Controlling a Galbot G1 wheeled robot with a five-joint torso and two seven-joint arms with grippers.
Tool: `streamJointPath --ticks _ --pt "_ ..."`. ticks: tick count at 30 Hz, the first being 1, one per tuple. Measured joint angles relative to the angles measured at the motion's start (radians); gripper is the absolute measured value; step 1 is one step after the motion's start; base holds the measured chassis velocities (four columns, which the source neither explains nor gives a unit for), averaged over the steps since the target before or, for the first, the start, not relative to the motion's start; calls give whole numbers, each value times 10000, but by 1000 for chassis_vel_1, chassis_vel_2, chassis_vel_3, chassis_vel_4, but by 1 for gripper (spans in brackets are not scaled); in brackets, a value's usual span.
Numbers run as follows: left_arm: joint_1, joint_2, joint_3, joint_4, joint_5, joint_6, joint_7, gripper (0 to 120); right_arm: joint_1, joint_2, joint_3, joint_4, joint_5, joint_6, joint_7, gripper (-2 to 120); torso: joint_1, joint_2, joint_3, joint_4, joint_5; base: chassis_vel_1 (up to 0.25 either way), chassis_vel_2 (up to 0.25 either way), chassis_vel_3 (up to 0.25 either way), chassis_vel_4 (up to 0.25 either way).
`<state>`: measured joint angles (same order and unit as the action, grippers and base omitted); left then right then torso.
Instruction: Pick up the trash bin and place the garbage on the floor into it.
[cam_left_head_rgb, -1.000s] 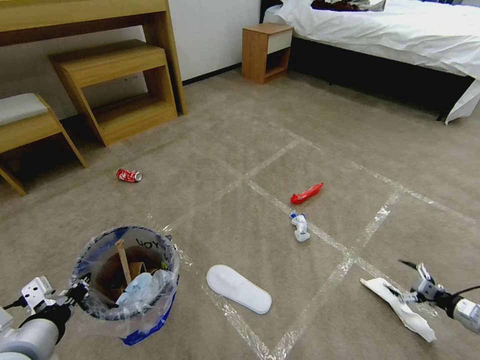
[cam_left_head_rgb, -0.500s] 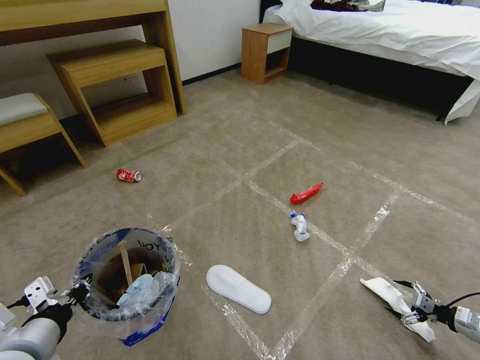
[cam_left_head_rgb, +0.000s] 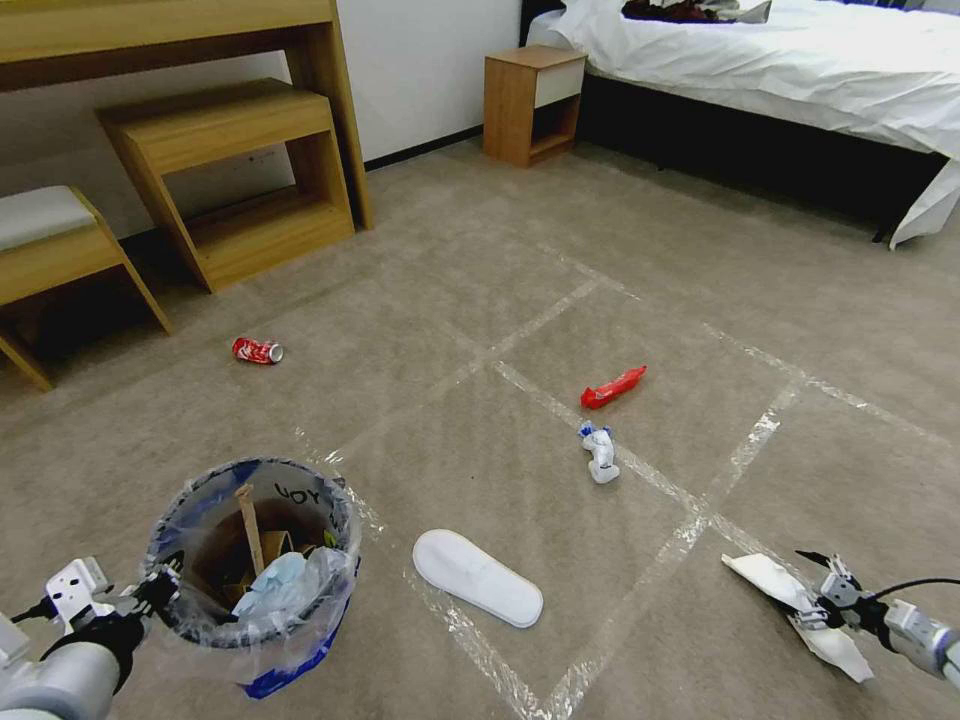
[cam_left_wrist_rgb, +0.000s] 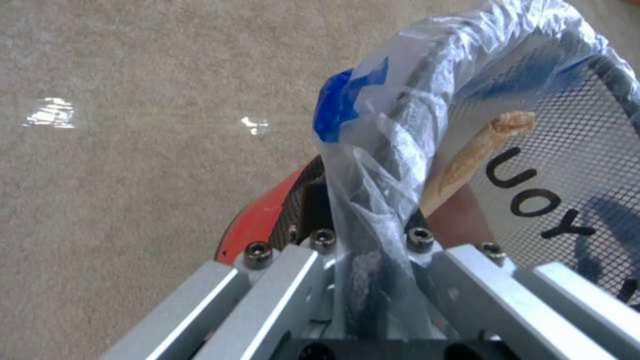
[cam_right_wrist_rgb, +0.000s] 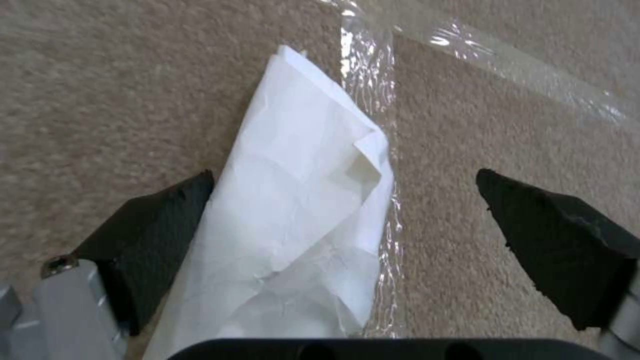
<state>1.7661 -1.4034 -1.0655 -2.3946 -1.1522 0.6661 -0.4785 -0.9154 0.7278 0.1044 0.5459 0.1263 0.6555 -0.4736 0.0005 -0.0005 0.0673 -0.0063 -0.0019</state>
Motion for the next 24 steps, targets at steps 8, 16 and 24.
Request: streamJointPath --ticks 8,16,24 --pt "62 54 -51 -26 9 -26 -7 0 229 465 -228 -483 -102 -82 103 100 0 -1 0 0 -2 0 0 0 0" --pt "17 96 -53 26 24 -53 -43 0 269 797 -382 -652 15 -33 48 99 0 0 -1 -1 -9 0 0 0 0" --pt "-87 205 -51 133 31 -98 -105 0 250 856 -648 -477 395 3 -7 72 0 2 0 -9 -9 0 0 0 0"
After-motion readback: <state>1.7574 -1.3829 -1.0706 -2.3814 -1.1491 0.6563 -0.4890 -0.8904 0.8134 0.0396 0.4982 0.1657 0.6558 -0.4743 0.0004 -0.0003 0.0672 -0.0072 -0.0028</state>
